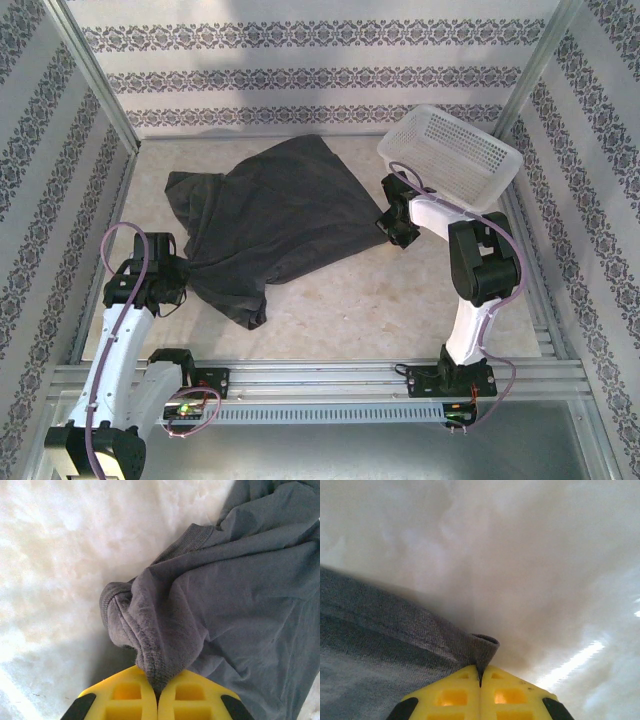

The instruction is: Fold and stack the t-shirts

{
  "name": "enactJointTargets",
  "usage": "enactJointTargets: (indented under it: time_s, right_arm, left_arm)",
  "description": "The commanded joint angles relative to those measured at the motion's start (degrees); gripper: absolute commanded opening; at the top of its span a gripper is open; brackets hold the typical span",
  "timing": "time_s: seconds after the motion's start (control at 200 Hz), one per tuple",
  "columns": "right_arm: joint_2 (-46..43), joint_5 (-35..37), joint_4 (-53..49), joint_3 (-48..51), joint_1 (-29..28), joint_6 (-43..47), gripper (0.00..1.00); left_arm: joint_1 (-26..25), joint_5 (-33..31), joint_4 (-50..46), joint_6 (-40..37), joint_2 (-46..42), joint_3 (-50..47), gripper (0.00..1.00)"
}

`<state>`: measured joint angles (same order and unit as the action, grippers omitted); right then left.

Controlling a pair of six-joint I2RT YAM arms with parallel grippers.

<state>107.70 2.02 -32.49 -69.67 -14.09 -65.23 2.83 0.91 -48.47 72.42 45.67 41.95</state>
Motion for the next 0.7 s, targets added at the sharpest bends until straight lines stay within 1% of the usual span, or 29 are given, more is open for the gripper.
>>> enactJointTargets:
  time_s: [0.0, 0.115, 0.185, 0.245, 0.36, 0.46, 0.535, 0.55, 0.575, 0.625, 0.694]
  right_arm:
    - [-4.8, 1.0, -3.1, 2.5, 1.6, 2.3, 0.0]
    - [-9.2, 1.0, -2.5, 5.6, 2.2, 3.7, 0.0]
    - [-11.3, -0.8, -0.8, 8.1, 2.8, 4.2, 0.0]
    - [-12.1, -1.4, -1.2, 9.4, 3.3, 4.5, 0.0]
    - [-13.8, 0.1, -1.4, 12.8, 5.6, 5.1, 0.0]
    - [-14.2, -2.1, -0.1, 14.6, 7.6, 6.1, 0.0]
    - [-13.9, -4.0, -0.3, 14.1, 7.1, 6.9, 0.19]
    - [-14.1, -4.3, -0.3, 14.0, 6.9, 6.9, 0.24]
    - [-14.3, -4.5, -0.4, 13.9, 6.6, 6.8, 0.28]
    - [-14.9, -4.6, -0.7, 14.0, 5.7, 6.1, 0.34]
    - [-15.8, -4.9, -1.5, 14.5, 4.5, 3.9, 0.35]
  left_arm:
    - [1.0, -0.5, 0.3, -1.3, -0.1, -0.1, 0.0]
    - [1.2, -0.6, 0.3, -1.2, 0.0, -0.4, 0.0]
    - [1.3, -0.8, 0.2, -1.2, 0.1, -0.6, 0.0]
    - [1.4, -1.2, -0.2, -1.2, 0.1, -0.5, 0.0]
    - [1.5, -2.6, -2.2, -1.2, -0.1, 0.0, 0.0]
    - [1.5, -2.1, -2.0, -1.2, -0.6, -0.4, 0.0]
    - [1.5, -0.4, -0.9, -0.8, -0.8, -1.6, 0.0]
    - [1.5, 0.0, -0.7, -0.6, -0.9, -1.8, 0.0]
    - [1.5, 0.5, -0.2, -0.5, -1.0, -2.3, 0.0]
    - [1.5, 1.8, 0.5, -0.3, -1.1, -3.0, 0.0]
    - [1.5, 2.4, 0.7, -0.2, -1.5, -3.5, 0.0]
